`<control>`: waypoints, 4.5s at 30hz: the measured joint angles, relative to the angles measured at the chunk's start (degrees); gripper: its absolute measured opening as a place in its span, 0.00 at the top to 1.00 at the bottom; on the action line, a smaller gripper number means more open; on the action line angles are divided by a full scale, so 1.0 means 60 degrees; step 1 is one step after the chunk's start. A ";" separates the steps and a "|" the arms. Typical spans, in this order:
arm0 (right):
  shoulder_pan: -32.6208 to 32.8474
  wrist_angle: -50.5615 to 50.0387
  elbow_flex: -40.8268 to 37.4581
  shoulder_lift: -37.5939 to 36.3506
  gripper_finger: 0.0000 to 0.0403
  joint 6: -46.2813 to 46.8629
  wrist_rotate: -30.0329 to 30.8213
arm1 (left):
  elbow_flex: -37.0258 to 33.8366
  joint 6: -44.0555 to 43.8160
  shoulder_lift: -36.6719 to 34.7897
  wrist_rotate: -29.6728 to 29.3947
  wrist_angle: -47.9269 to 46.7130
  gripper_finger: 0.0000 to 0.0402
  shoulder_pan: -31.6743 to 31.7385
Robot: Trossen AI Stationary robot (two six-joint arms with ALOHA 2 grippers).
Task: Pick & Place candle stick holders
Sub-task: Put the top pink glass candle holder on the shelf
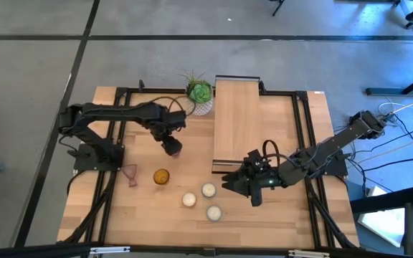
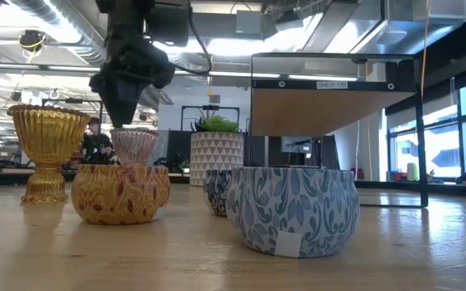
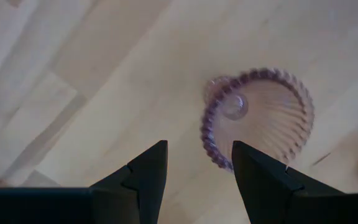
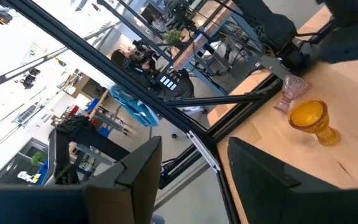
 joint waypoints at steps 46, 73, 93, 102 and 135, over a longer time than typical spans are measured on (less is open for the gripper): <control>0.0080 -0.0382 0.0000 0.0042 0.53 0.0178 0.0302 | -0.1061 -0.1243 -0.0119 -0.0857 0.1389 0.59 -0.0798; 0.0124 -0.0444 -0.0004 0.0199 0.53 0.0396 0.0321 | -0.1061 -0.0893 -0.0119 -0.1116 0.1489 0.83 -0.0769; 0.0131 -0.0635 -0.0004 0.0199 0.53 0.0414 0.0240 | -0.1011 -0.0676 0.0475 -0.0814 0.1625 0.92 -0.0791; 0.0131 -0.0665 -0.0004 0.0199 0.53 0.0425 0.0215 | -0.1094 -0.1010 -0.0288 -0.0477 0.1387 0.95 -0.0652; 0.0361 -0.3529 0.0001 -0.0708 0.53 0.0843 -0.4073 | 0.9880 0.1213 0.3872 -0.0202 -0.2339 0.95 -0.0115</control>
